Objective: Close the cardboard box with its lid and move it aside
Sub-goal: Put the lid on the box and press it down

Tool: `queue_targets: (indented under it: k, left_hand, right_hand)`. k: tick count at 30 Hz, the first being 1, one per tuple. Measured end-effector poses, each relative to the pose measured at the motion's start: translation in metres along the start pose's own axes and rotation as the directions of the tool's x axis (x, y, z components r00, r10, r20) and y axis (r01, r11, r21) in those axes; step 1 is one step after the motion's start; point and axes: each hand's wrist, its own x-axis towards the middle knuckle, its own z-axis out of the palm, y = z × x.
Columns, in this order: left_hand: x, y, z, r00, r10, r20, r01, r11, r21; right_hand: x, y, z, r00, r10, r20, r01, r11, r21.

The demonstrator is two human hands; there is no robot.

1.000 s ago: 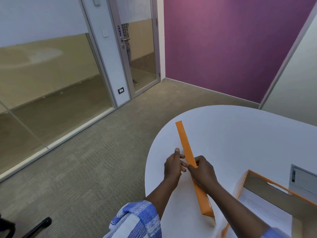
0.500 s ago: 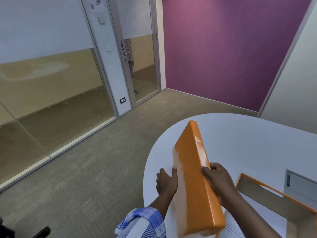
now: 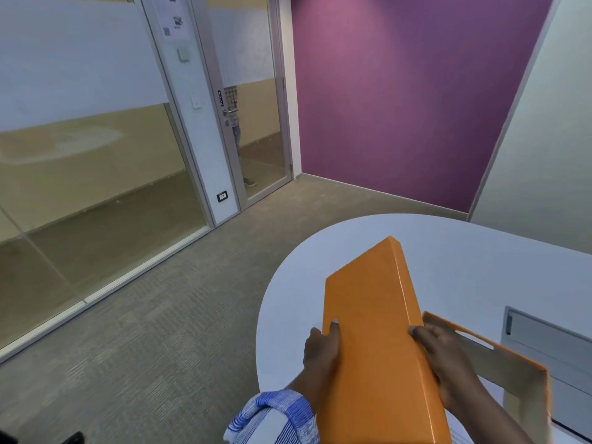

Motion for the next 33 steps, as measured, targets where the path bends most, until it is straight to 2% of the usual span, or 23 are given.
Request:
queue_targets:
  k: [6,10,13,16,21,27,33]
  left_hand:
    - [-0.03,-0.003,0.025,0.998,0.04,0.049,-0.037,0.998,-0.06]
    - [-0.048,0.001,0.044,0.993,0.119,-0.008,-0.118,0.992,0.035]
    - [-0.062,0.004,0.058,0.982,0.188,-0.014,-0.185,0.974,0.134]
    - [-0.073,0.008,0.071,0.97,0.243,-0.009,-0.235,0.948,0.215]
    - [-0.085,0.017,0.088,0.943,0.332,0.033,-0.324,0.889,0.324]
    - [-0.092,0.016,0.102,0.912,0.393,0.117,-0.401,0.798,0.45]
    - [-0.084,0.012,0.109,0.88,0.418,0.226,-0.473,0.725,0.5]
  right_hand:
    - [-0.018,0.012,-0.047,0.998,0.032,-0.051,-0.027,0.994,0.109]
    - [-0.032,0.018,-0.076,0.994,0.013,-0.109,0.001,0.991,0.131]
    - [-0.041,0.023,-0.093,0.974,-0.08,-0.211,0.07,0.996,-0.054]
    - [-0.05,0.03,-0.107,0.944,-0.142,-0.298,0.073,0.97,-0.232]
    - [-0.06,0.053,-0.129,0.91,-0.173,-0.376,0.023,0.928,-0.372]
    - [-0.073,0.083,-0.141,0.888,-0.071,-0.455,-0.112,0.925,-0.363]
    - [-0.084,0.106,-0.141,0.871,0.094,-0.483,-0.248,0.932,-0.265]
